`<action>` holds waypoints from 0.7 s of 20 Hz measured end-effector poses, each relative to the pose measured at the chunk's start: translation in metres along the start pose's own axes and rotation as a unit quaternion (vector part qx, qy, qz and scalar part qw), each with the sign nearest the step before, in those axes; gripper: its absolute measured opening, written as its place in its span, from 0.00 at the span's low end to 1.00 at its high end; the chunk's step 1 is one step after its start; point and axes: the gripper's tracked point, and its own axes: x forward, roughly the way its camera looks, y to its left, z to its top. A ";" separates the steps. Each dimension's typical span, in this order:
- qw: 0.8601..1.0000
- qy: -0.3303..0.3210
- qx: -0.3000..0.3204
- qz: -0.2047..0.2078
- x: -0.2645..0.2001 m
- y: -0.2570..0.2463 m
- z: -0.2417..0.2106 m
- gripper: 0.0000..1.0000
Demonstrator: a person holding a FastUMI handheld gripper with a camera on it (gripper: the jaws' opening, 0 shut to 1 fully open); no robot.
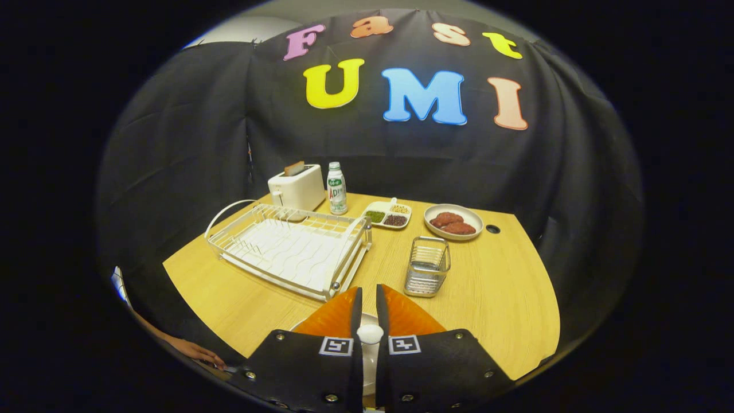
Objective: Take the plate from the dish rack, then take the spoon from the basket and place it into the plate.
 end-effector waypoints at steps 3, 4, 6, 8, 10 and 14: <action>1.000 0.010 0.000 0.012 0.011 0.016 -0.002 0.08; 1.000 0.013 -0.003 0.015 0.015 0.020 -0.002 0.08; 1.000 0.015 -0.006 0.025 0.023 0.030 -0.003 0.08; 0.999 0.020 -0.012 0.032 0.030 0.038 -0.006 0.08; 0.999 0.023 -0.015 0.041 0.032 0.047 -0.008 0.08; 0.998 0.029 -0.018 0.055 0.039 0.059 -0.012 0.09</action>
